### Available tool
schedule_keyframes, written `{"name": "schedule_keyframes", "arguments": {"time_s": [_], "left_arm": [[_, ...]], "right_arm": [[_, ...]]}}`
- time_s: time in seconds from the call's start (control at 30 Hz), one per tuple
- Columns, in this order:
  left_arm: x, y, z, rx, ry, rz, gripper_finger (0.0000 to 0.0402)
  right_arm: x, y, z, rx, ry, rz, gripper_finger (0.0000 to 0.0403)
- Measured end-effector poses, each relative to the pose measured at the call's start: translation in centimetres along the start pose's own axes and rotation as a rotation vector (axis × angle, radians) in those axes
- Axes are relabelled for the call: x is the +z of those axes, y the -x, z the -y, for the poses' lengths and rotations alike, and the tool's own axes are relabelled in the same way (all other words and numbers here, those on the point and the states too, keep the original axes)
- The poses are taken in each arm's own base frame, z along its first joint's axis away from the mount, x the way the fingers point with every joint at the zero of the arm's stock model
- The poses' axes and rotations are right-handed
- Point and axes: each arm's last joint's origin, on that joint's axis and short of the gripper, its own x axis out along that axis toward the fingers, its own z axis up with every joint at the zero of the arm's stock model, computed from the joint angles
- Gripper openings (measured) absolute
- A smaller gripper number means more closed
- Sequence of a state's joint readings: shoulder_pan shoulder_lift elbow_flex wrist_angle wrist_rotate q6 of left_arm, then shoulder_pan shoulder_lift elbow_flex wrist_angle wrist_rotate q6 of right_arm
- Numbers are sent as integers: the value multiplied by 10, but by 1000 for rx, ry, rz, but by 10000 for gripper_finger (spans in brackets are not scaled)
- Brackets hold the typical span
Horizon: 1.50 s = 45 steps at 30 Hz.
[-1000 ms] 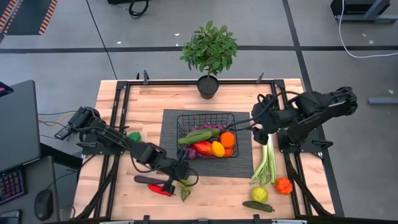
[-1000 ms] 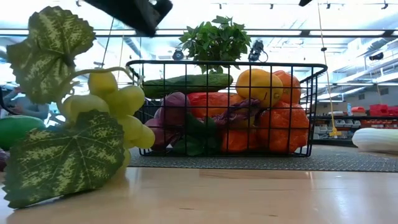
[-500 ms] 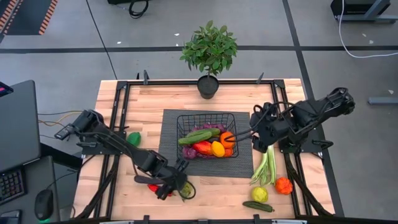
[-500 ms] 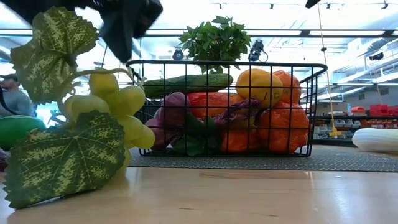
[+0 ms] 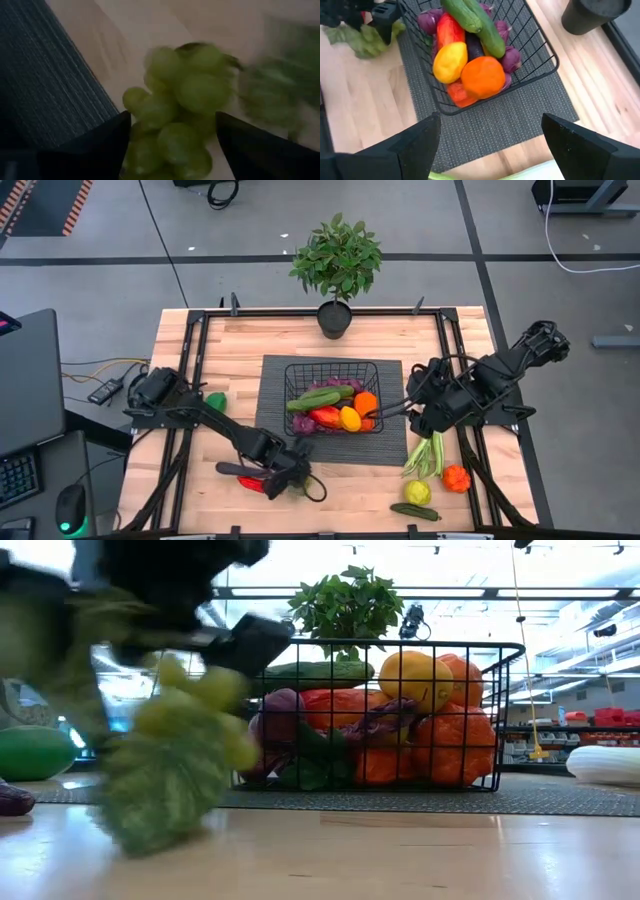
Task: Build produce basket
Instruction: Put the grapes into the wire basket
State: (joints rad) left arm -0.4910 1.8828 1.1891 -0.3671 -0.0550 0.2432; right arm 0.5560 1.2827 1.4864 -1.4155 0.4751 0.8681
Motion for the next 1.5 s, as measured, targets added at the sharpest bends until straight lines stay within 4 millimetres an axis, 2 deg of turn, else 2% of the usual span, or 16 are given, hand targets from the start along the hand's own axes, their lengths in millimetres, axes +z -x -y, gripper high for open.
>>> {"name": "schedule_keyframes", "arguments": {"time_s": [0.17, 0.37, 0.57, 0.7, 0.93, 1.03, 1.17, 1.3, 1.5], "left_arm": [[-7, -9, 3, -42, 1, -58, 254], [-1, 0, 1, -30, 12, -13, 192], [22, 21, -6, -7, 46, 40, 113], [44, 44, -20, 37, 68, 66, 94], [66, 87, -66, 243, 239, 75, 103], [62, 99, -90, 302, 355, 59, 104], [47, 103, -119, 327, 523, 26, 116], [33, 103, -131, 292, 574, -37, 156], [25, 109, -126, 236, 586, -113, 239]], "right_arm": [[-4, 2, -5, 13, -17, 1, 348], [-7, 2, -11, 19, -6, 7, 348], [-9, 3, -13, 24, -9, 4, 348], [-9, 3, -13, 23, -8, 3, 348], [-10, 3, -13, 27, -4, -7, 348], [-12, 4, -15, 33, 7, -7, 348], [-15, 6, -17, 37, 28, 2, 348], [-20, 9, -18, 28, 57, 2, 348], [-25, 11, -15, -33, 74, 22, 348]]}}
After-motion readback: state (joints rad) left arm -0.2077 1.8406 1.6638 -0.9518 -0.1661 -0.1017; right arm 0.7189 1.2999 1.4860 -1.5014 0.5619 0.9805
